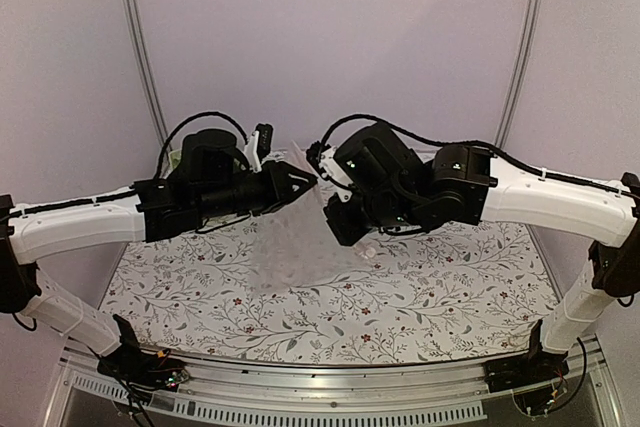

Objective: Place the food in the zip-top bag and seal the zipper
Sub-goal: Pass from the right arm to the left

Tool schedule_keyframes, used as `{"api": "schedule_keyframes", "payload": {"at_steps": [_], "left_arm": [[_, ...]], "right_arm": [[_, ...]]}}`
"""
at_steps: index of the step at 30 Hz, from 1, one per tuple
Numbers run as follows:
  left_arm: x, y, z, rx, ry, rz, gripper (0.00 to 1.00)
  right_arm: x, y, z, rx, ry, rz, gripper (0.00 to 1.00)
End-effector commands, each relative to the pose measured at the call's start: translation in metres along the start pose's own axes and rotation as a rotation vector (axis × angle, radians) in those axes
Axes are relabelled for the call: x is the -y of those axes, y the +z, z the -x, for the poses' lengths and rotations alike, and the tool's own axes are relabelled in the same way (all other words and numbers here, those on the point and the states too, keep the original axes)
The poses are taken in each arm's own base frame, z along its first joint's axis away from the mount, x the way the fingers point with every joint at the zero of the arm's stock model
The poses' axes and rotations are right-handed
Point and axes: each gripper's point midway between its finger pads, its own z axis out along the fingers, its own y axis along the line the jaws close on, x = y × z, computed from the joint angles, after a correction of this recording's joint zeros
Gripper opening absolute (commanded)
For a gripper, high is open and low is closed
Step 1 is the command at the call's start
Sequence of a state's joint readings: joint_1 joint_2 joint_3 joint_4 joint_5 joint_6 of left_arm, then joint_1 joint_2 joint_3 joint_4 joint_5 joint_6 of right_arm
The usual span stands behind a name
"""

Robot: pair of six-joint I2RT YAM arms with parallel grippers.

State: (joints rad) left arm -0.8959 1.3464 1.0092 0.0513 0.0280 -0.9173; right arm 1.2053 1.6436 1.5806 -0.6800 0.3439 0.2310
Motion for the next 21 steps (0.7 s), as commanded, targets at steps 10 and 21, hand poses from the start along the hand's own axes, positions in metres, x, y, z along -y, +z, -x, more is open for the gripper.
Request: {"api": "schedule_keyframes", "payload": {"at_steps": [10, 21], "left_arm": [[-0.018, 0.006, -0.006, -0.012, -0.02, 0.028, 0.14], [-0.024, 0.012, -0.009, -0.011, -0.054, 0.018, 0.0]], "right_arm": [[0.001, -0.001, 0.004, 0.004, -0.024, -0.03, 0.0], [-0.003, 0.004, -0.001, -0.009, -0.059, -0.044, 0.0]]}}
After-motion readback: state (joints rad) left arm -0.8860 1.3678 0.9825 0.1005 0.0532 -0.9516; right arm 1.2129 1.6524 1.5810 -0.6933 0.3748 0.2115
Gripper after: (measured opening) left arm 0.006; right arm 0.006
